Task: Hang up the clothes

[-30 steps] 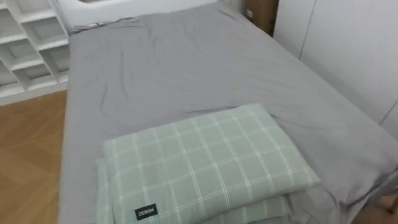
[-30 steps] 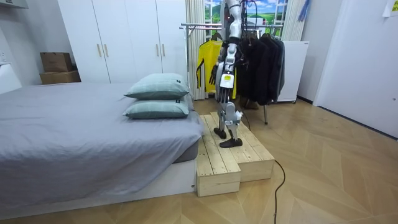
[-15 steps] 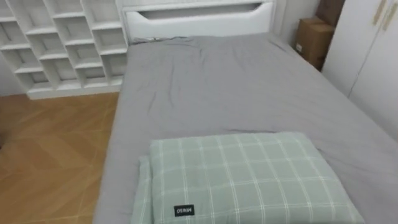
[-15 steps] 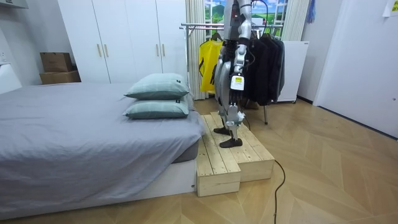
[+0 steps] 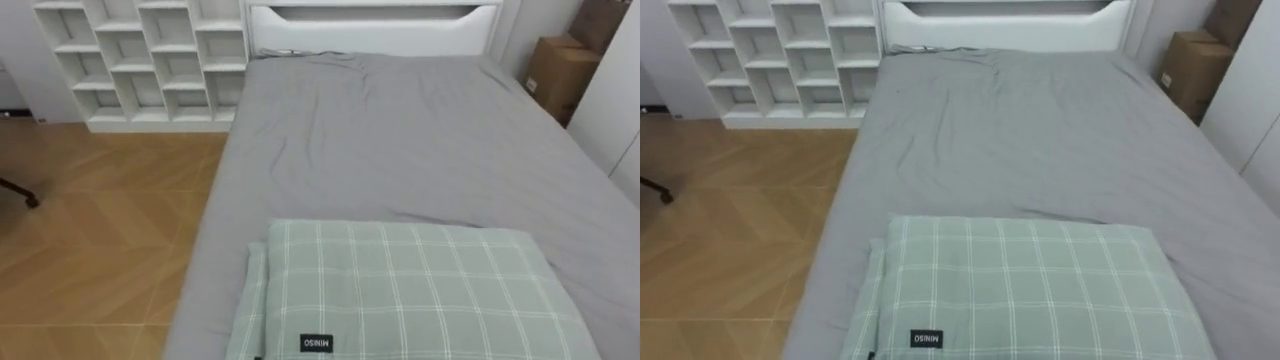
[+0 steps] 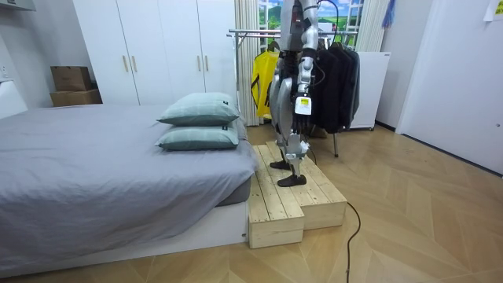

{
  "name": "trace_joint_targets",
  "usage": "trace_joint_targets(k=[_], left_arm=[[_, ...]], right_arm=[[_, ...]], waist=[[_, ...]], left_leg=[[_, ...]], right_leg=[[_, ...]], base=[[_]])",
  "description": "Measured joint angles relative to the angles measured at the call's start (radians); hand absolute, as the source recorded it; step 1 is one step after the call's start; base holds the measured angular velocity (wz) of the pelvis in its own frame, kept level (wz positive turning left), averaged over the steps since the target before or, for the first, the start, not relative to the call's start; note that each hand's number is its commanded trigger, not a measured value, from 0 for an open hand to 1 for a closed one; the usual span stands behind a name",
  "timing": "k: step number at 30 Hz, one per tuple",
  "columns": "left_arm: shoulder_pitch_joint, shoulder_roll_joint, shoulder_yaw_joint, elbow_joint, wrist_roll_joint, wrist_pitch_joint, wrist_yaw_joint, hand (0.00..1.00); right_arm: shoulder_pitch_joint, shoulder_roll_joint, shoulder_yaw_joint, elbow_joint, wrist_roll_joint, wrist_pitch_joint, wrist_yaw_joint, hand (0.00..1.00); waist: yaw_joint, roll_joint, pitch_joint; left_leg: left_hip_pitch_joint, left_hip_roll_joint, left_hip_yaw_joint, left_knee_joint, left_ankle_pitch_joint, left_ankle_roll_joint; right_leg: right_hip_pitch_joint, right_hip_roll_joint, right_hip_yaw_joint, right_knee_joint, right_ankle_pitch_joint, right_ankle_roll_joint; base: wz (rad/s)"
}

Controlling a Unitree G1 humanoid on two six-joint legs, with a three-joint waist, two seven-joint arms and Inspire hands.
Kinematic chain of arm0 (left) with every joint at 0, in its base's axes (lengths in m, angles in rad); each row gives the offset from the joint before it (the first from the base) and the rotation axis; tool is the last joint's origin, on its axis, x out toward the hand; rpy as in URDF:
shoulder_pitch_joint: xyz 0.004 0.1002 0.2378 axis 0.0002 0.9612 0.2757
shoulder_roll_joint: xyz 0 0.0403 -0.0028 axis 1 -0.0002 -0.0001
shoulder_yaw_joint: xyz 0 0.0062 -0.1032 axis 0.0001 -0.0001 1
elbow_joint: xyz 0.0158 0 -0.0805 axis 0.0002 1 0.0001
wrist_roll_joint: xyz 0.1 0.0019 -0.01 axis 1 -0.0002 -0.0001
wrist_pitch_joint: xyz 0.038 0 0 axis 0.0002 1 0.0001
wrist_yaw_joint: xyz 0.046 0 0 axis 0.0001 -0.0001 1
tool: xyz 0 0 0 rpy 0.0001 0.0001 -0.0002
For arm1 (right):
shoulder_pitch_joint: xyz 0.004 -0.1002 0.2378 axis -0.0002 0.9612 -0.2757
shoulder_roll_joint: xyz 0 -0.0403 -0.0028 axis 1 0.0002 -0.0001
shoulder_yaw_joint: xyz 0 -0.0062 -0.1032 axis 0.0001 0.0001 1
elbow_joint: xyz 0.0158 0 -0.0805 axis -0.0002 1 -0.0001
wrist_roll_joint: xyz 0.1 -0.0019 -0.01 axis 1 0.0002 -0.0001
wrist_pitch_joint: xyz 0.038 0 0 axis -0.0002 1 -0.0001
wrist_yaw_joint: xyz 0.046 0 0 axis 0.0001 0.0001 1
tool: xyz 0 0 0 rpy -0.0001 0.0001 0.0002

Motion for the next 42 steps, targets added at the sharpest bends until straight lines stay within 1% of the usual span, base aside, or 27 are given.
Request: trace_joint_targets(k=[3,6,8,11,14,17,18,21,34,42], left_arm=[[-0.004,-0.001,0.000,-0.001,0.000,-0.004,0.012,0.00],[-0.006,-0.001,0.002,-0.001,0.002,-0.005,0.018,0.00],[-0.010,-0.001,0.003,-0.003,0.002,-0.005,0.024,0.00],[0.002,-0.001,0.006,-0.003,0.029,-0.005,0.031,0.00],[-0.001,-0.001,0.006,-0.005,0.045,-0.008,0.032,0.00],[-0.004,-0.001,0.005,-0.005,0.052,-0.011,0.032,0.00],[-0.008,-0.001,0.005,-0.005,0.053,-0.011,0.032,0.00],[-0.011,-0.001,0.005,-0.009,0.065,-0.011,0.032,0.00],[-0.032,-0.002,-0.007,-0.011,0.070,-0.011,0.032,0.00],[-0.059,-0.003,-0.007,-0.011,0.068,-0.025,0.030,0.00]], right_arm=[[-0.015,-0.002,0.033,0.004,-0.007,-0.001,0.012,0.00],[-0.015,-0.001,0.034,0.004,-0.006,-0.001,0.043,0.00],[-0.017,-0.001,0.034,0.004,-0.006,-0.001,0.059,0.00],[-0.014,-0.001,0.042,0.016,-0.001,-0.007,0.082,0.00],[-0.014,-0.003,0.042,0.034,0.007,-0.010,0.101,0.00],[-0.013,-0.005,0.046,0.036,0.009,-0.021,0.114,0.00],[-0.011,-0.006,0.053,0.036,0.009,-0.024,0.115,0.00],[-0.008,-0.007,0.054,0.035,0.009,-0.027,0.116,0.00],[-0.017,-0.012,0.088,0.034,0.012,-0.025,0.124,0.00],[-0.025,-0.012,0.110,0.035,0.012,-0.022,0.120,0.00]], waist=[[0.014,-0.003,-0.0011],[0.020,-0.004,-0.0025],[0.022,-0.003,-0.0028],[0.021,-0.003,-0.0031],[0.020,-0.003,-0.0031],[0.019,-0.001,-0.0032],[0.018,-0.001,-0.0029],[0.019,0.000,-0.0036],[0.021,0.003,-0.0057],[0.023,0.008,-0.0061]], left_leg=[[-0.009,-0.001,-0.005,0.002,0.000,0.000],[-0.014,-0.006,-0.031,0.004,0.001,-0.001],[-0.016,-0.006,-0.034,0.004,0.001,-0.001],[-0.023,-0.007,-0.042,0.012,0.001,-0.001],[-0.035,-0.011,-0.058,0.022,-0.001,-0.001],[-0.044,-0.013,-0.065,0.033,-0.004,-0.001],[-0.048,-0.014,-0.071,0.034,-0.004,-0.001],[-0.051,-0.016,-0.082,0.036,-0.003,-0.002],[-0.053,-0.015,-0.087,0.037,0.000,-0.006],[-0.053,-0.015,-0.087,0.036,0.000,-0.006]], right_leg=[[0.001,0.003,0.009,-0.012,0.000,0.000],[0.006,0.003,0.008,-0.013,0.000,0.000],[0.006,0.003,0.005,-0.013,0.000,0.000],[0.007,0.002,-0.008,-0.013,0.000,0.000],[0.006,0.002,-0.012,-0.013,0.000,0.000],[0.006,0.002,-0.011,-0.013,0.000,0.000],[0.006,0.002,-0.005,-0.013,0.000,0.000],[0.006,0.003,-0.002,-0.013,0.000,0.000],[0.007,0.005,-0.002,-0.013,0.000,0.000],[0.006,0.005,-0.001,-0.013,0.000,0.000]], base=[[0.06],[0.20],[0.09],[0.10],[0.14],[0.08],[0.14],[0.10],[0.00],[0.00]])
